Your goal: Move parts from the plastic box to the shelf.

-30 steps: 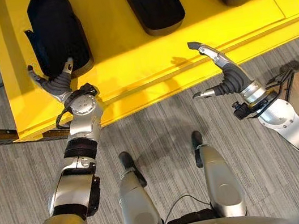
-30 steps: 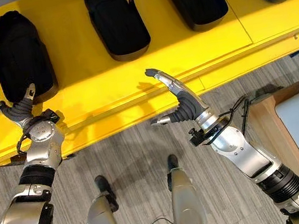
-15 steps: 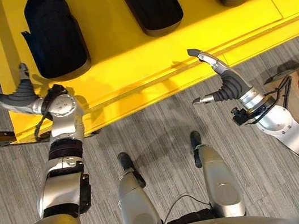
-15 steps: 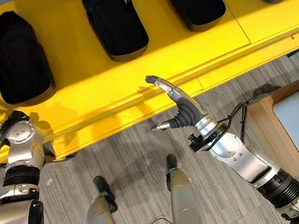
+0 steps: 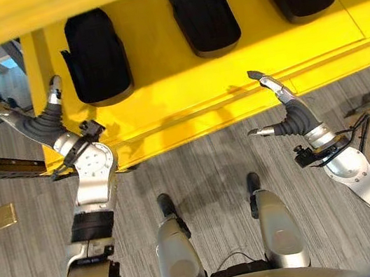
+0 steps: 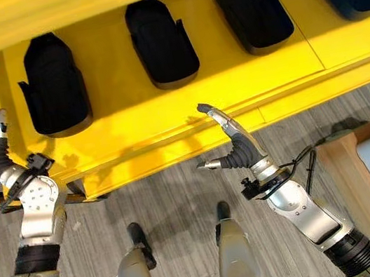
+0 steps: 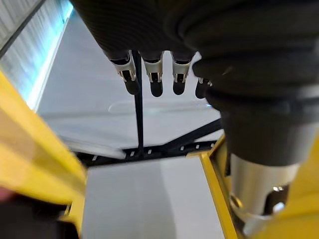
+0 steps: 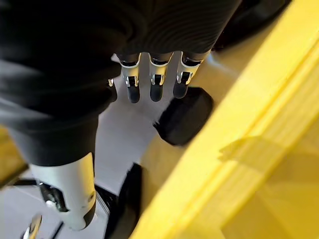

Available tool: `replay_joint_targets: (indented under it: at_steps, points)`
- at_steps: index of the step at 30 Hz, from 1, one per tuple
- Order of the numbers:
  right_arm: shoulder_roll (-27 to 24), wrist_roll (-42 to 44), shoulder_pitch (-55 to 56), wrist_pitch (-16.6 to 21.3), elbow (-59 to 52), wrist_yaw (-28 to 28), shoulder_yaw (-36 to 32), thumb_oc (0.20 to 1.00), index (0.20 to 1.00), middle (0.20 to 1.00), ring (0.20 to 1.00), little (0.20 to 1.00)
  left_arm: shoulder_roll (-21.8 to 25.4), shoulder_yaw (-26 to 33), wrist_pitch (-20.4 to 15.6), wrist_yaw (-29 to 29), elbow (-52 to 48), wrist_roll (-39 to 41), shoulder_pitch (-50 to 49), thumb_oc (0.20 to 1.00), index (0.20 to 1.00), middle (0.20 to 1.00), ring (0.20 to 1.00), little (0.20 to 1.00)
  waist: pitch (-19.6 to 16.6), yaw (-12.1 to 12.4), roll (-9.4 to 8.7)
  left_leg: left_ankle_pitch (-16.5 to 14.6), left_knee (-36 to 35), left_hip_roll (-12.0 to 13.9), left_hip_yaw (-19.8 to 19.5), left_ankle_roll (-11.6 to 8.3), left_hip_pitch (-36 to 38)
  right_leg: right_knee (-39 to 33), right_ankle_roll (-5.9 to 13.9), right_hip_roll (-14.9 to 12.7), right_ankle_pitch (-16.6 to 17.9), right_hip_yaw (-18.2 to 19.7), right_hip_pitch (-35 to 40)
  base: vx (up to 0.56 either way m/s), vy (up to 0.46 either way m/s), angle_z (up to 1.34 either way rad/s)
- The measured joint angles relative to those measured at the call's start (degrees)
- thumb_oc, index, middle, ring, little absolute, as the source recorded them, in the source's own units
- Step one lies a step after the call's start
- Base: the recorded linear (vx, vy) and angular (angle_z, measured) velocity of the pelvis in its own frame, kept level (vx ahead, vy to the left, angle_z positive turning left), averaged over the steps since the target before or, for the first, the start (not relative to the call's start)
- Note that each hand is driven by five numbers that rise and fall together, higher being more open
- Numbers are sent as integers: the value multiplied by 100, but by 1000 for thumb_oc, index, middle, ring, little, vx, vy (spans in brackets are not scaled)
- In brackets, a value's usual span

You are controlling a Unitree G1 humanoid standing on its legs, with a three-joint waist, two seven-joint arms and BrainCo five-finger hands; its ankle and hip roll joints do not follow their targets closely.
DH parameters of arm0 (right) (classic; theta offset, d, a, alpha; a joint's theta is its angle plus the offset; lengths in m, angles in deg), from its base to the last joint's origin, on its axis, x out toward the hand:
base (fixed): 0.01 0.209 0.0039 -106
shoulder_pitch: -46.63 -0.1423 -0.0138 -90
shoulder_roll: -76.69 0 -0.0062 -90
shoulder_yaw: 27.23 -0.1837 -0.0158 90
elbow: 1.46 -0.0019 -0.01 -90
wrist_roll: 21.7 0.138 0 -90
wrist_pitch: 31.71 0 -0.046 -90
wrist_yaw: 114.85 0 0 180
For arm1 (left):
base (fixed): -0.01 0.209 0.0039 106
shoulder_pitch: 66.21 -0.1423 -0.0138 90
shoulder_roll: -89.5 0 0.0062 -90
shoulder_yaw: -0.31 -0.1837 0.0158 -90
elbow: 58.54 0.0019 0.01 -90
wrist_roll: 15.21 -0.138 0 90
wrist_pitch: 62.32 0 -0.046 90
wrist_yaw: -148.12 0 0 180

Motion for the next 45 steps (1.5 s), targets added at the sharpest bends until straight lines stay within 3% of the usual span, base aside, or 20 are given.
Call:
replay_joint_targets:
  at_steps: [3,7,11,15,18,23,25,31,41,45]
  points:
    - [119,243,436,4,-15,-26,-376,1000,1000,1000,1000,1000,-179,-217,108,845,-909,158,-958,1000,1000,1000,1000,1000,-115,62,150,80,-280,-30,-10,12,287,-227,10,0,2,-102,309,99,-33,11]
    - [171,809,1005,10,-9,-125,-721,1000,1000,1000,1000,1000,-171,-259,187,2045,-1025,847,-1671,1000,1000,1000,1000,1000,-525,124,308,130,-606,-77,9,62,591,-453,36,-7,-5,-207,610,66,4,7]
    - [391,1335,1183,17,3,-162,-893,1000,1000,1000,1000,1000,-165,-403,308,2968,-1026,1623,-2008,1000,1000,1000,1000,1000,-906,123,266,196,-833,-95,26,113,752,-599,53,-14,-17,-264,740,36,4,3]
    - [546,1680,1355,15,197,-252,-988,1000,1000,1000,1000,1000,-174,-496,457,3410,-1058,2360,-2351,1000,1000,1000,1000,1000,-1246,125,231,238,-1068,-105,138,169,947,-778,75,-5,-7,-295,842,42,0,-4]
    - [570,1890,1463,-7,323,-274,-995,1000,1000,1000,1000,1000,-180,-598,629,4479,-1058,3319,-2454,1000,1000,1000,1000,1000,-1299,127,223,296,-1226,-134,159,225,1124,-967,94,-2,62,-331,1039,0,0,0]
    - [623,2405,1482,-100,733,-372,-1013,1000,1000,1000,1000,1000,-206,-901,638,5720,-1053,3966,-2773,1000,1000,1000,1000,1000,-1454,98,200,339,-1433,-151,313,194,1301,-1438,138,36,313,-316,1270,16,-11,-8]
    - [984,2696,1532,-123,963,-477,-1137,1000,1000,1000,1000,1000,-279,-906,633,6123,-796,4224,-2910,1000,1000,1000,1000,1000,-1635,23,122,358,-1547,-146,364,162,1405,-1798,142,84,450,-321,1475,34,-40,-10]
    - [1055,2930,1704,-246,1016,-712,-1238,1000,1000,1000,1000,1000,-289,-823,639,6645,-518,4201,-3167,1000,1000,1000,1000,1000,-1739,-17,-4,359,-1547,-147,440,148,1440,-2215,153,112,657,-319,1674,-3,-20,-4]
    - [1059,3146,1763,-384,1011,-1002,-1227,1000,1000,1000,1000,1000,-31,-670,872,7450,-520,4192,-3172,1000,1000,1000,1000,1000,-1755,-21,7,343,-1553,-153,466,112,1436,-2336,155,103,758,-317,1713,0,0,0]
    - [1058,3155,1881,-398,1010,-1059,-1246,1000,1000,1000,1000,1000,66,-594,880,7513,-520,4185,-3283,1000,1000,1000,1000,1000,-1773,-18,8,342,-1554,-154,468,112,1433,-2351,154,104,764,-317,1713,0,0,0]
